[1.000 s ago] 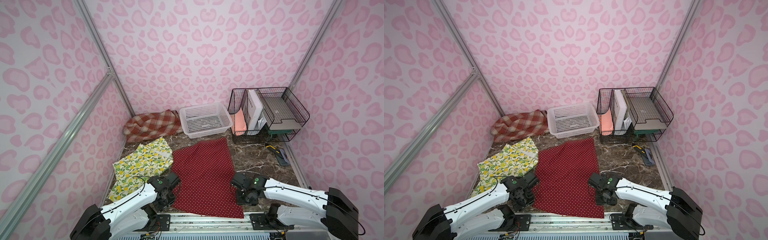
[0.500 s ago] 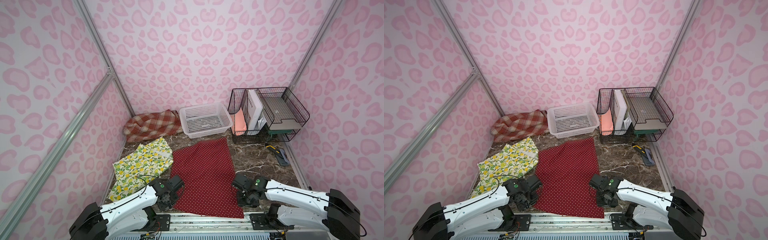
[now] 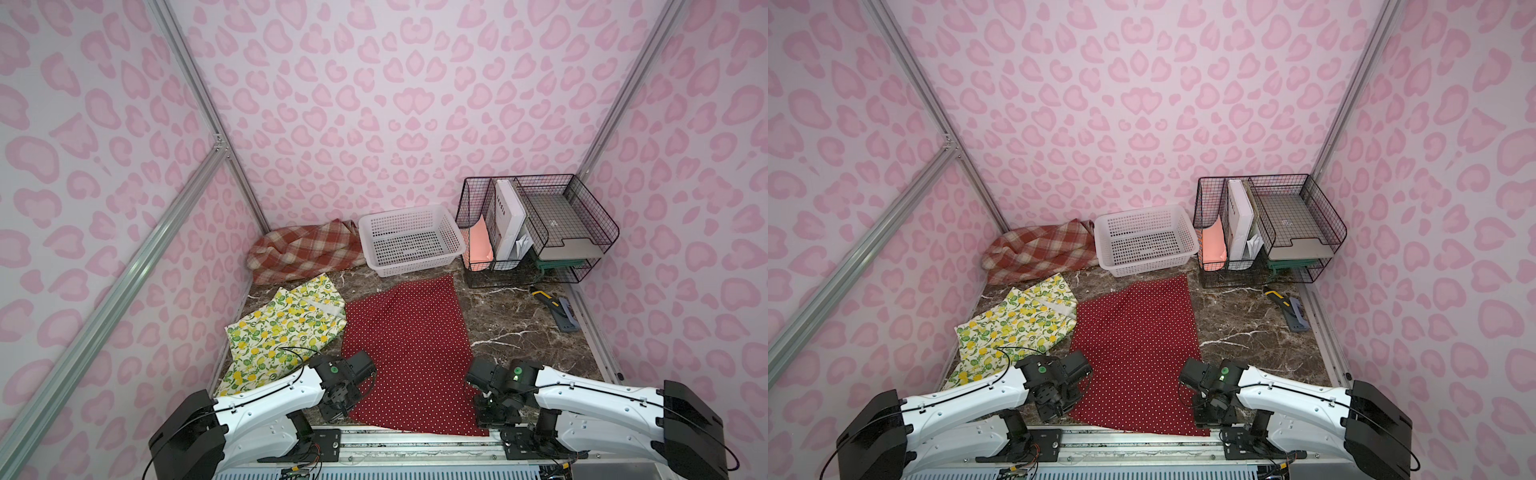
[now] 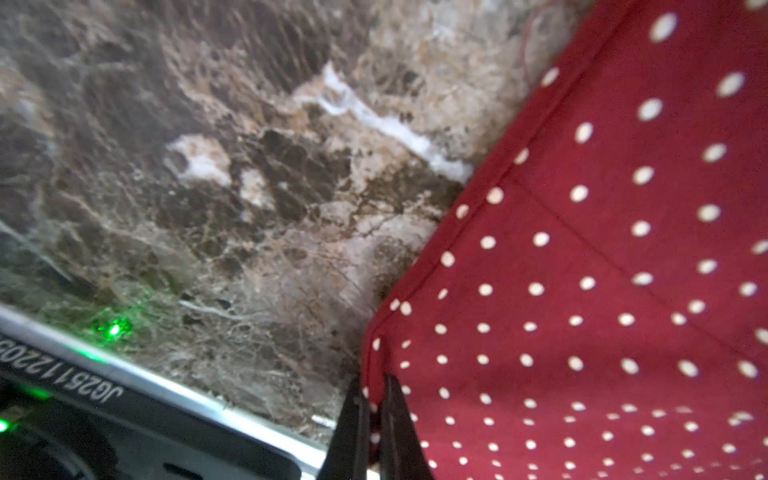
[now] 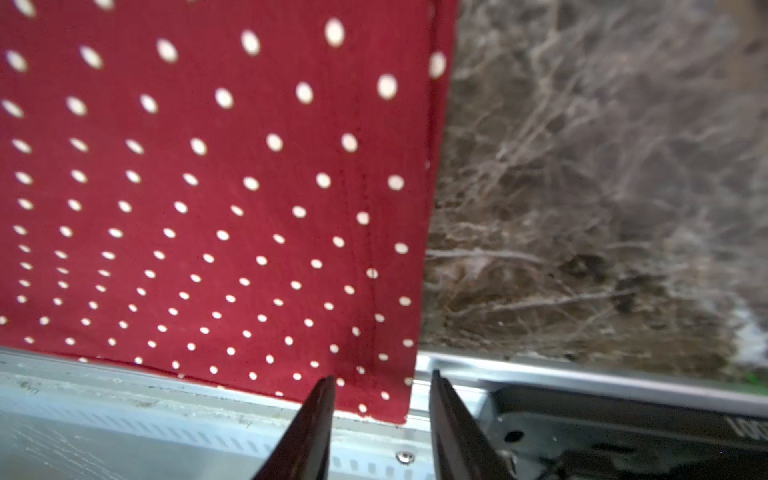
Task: Roll up the skirts
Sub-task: Fold the skirt at the center of the board.
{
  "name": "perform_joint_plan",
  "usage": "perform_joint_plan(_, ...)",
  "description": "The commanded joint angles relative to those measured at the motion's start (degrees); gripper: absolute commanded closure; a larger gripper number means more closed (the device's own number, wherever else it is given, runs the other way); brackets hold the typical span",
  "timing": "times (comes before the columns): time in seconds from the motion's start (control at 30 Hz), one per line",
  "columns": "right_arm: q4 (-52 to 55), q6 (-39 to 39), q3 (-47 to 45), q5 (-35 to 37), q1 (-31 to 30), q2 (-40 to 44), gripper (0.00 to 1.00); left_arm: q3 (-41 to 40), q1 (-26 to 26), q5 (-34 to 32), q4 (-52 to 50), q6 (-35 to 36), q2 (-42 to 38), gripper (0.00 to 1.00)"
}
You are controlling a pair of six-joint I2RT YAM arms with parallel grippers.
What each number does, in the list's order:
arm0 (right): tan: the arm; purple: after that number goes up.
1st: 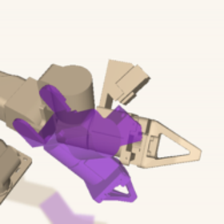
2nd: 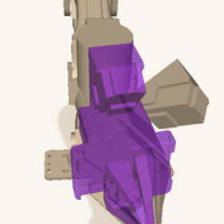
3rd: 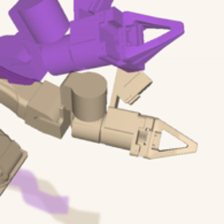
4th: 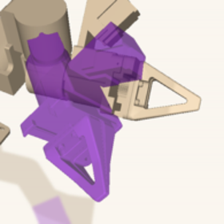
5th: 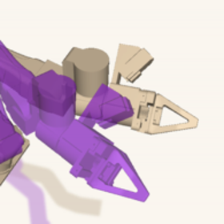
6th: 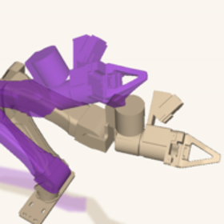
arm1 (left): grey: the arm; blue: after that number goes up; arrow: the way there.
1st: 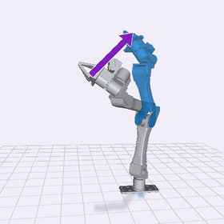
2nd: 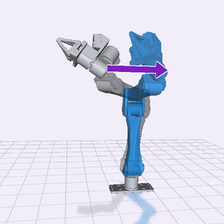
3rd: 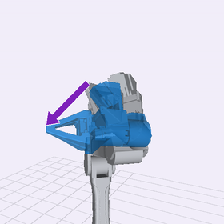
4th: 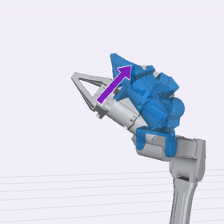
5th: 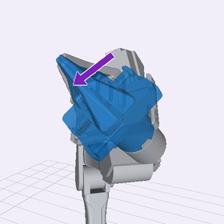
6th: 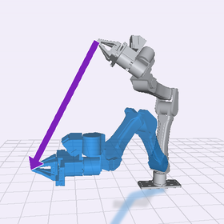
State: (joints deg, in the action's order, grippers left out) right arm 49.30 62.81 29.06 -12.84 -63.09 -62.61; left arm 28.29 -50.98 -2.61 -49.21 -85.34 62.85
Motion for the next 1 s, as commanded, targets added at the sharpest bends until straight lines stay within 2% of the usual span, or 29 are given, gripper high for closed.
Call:
perform_joint_plan(0.0, -0.9, -0.1, -0.5, -2.3, -0.4, -0.6, 0.74, 0.1, 0.0, -2.2, -1.2, -0.3, 0.2, 1.00)
perform_joint_plan(0.17, -1.2, 0.0, -0.2, -2.8, -0.4, -0.2, 1.00, 0.4, 0.0, -2.1, -1.5, -0.3, 0.3, 1.00)
perform_joint_plan(0.3, 0.2, -0.1, 1.9, -0.7, -0.4, 0.3, 1.00, 3.0, 0.0, -3.6, -3.9, 1.4, -0.2, 1.00)
perform_joint_plan(0.5, 4.2, -4.2, 10.8, 5.9, 1.7, -0.6, 1.00, 10.8, 0.0, -8.2, -10.1, 5.0, -0.4, 1.00)
perform_joint_plan(0.67, 1.2, -13.0, 14.9, 6.7, 10.4, -2.0, 1.00, 14.7, 2.0, -11.0, -10.3, 10.2, 0.5, 1.00)
perform_joint_plan(0.83, -6.6, -22.3, 19.0, 6.9, 19.6, -6.7, 1.00, 17.1, 8.4, -13.3, -5.4, 18.8, 0.3, 1.00)
perform_joint_plan(0.97, -11.1, -28.8, 24.1, 7.4, 26.1, -14.7, 1.00, 22.0, 14.5, -12.9, -0.4, 25.4, 4.8, 1.00)
